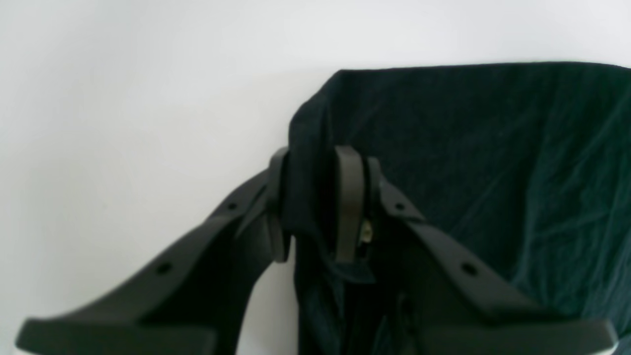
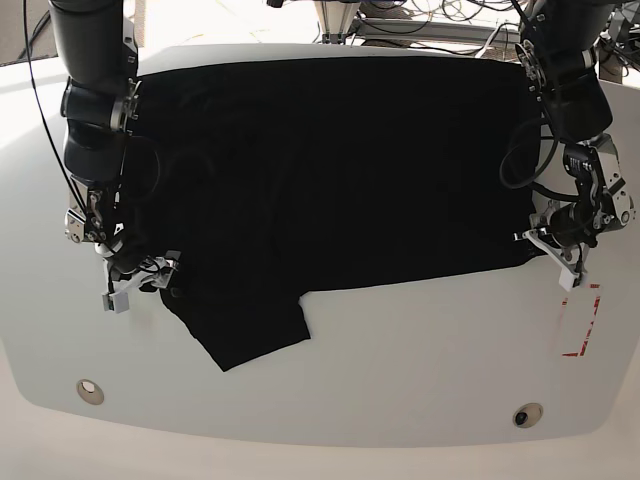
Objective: Layout the t-shirt on the table in an organized manner, then fold the t-shirt properly
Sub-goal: 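Move the right gripper along the shirt side to the sleeve-side hem corner, then grasp the shirt hem edge with both grippers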
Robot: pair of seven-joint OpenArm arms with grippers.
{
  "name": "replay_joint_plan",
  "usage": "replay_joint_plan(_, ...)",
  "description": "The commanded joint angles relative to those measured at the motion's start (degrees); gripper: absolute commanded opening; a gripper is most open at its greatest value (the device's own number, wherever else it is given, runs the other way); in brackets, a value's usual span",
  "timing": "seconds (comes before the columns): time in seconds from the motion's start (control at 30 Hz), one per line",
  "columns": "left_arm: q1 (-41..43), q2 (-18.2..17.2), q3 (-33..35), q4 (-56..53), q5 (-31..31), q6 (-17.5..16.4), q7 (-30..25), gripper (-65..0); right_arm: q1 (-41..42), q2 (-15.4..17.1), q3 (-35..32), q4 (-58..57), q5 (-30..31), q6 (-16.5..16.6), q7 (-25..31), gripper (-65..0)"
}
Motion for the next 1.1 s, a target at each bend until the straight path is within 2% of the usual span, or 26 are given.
replay_joint_plan(0.0,-1.6,-1.1,-0.1,1.0,-0.8,-0.3,-0.8,-53.6,1.4,-0.4,0.0,0.5,0.6,0.5,0.0,-16.2)
replay_joint_plan(0.07,-1.6,-1.1,-0.1,1.0,-0.8,-0.3,-0.8,-53.6,1.4,-0.6,0.0,0.5,0.6,0.5,0.0,-17.9)
replay_joint_plan(0.13,-1.6,-1.1,-0.1,1.0,-0.8,-0.3,-0.8,-53.6,1.4,-0.7,0.0,0.5,0.6,0.5,0.0,-22.8)
replay_joint_plan(0.2,-1.6,-1.1,-0.1,1.0,-0.8,-0.3,-0.8,-53.6,1.4,-0.8,0.0,0.5,0.6,0.5,0.0,-29.5)
replay_joint_plan(0.27,-1.5,-1.1,-0.1,1.0,-0.8,-0.3,-0.8,-53.6,1.4,-0.8,0.0,0.5,0.6,0.5,0.0,-39.6)
replay_joint_plan(0.3,-1.5,-1.1,-0.1,1.0,-0.8,-0.3,-0.8,-53.6,1.4,-0.8,0.0,0.5,0.6,0.5,0.0,-41.5)
replay_joint_plan(0.33,-1.5,-1.1,-0.1,1.0,-0.8,-0.3,-0.8,-53.6,1.4,-0.8,0.0,0.5,0.6,0.5,0.0,-46.9)
replay_joint_plan(0.4,-1.5,-1.1,-0.1,1.0,-0.8,-0.3,-0.8,-53.6,1.4,-0.8,0.0,0.5,0.6,0.5,0.0,-51.0)
replay_joint_plan(0.73,-1.5,-1.1,-0.1,1.0,-0.5,-0.3,-0.8,-53.6,1.4,0.6,0.0,1.0,0.6,0.5,-0.1,-64.8)
replay_joint_plan(0.83,-1.5,-1.1,-0.1,1.0,-0.7,-0.5,-0.8,-53.6,1.4,1.2,0.0,3.4,0.6,0.5,-1.3,-65.0)
replay_joint_plan(0.93,-1.5,-1.2,-0.1,1.0,-0.7,-2.8,-0.7,-53.6,0.5,1.3,0.0,6.4,0.6,0.5,-4.0,-65.0)
replay_joint_plan(1.07,-1.9,-1.9,-0.2,1.1,-0.9,-6.3,2.2,-53.6,-1.6,1.4,0.1,13.6,0.6,0.5,-7.1,-65.0)
